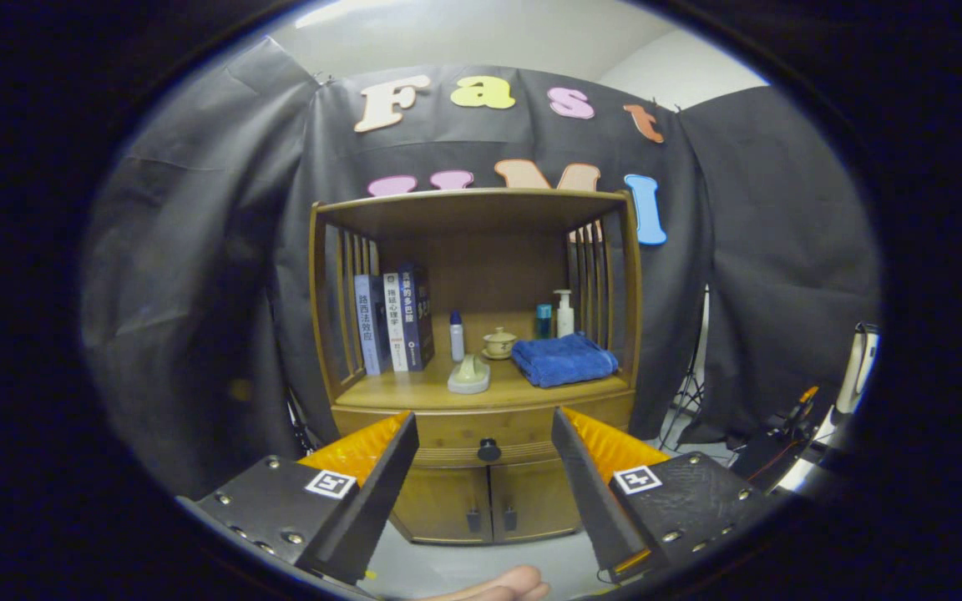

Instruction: Pull open the drawer, take out the items inside it, and place them on the countertop above the cabinet.

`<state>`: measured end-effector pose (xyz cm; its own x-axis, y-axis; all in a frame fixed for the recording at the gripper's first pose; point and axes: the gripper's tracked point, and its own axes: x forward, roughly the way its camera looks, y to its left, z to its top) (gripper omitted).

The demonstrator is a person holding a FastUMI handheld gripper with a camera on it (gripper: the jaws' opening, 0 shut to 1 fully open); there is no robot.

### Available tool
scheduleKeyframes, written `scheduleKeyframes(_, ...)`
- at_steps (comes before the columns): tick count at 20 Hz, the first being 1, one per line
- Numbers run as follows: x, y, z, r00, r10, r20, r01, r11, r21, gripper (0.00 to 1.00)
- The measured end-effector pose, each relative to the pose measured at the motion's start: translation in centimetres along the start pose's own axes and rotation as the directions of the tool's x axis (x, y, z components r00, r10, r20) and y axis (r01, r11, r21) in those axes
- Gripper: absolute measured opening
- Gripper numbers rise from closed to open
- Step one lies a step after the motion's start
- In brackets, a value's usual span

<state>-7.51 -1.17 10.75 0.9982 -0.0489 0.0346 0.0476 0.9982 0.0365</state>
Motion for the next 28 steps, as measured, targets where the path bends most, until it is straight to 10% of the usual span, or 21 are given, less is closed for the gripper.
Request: scheduleKeyframes(28, -0.9, -2.5, 1.7, 0.995, 0.022, 0.099, -0.024, 1.000, 0.019, 0.97)
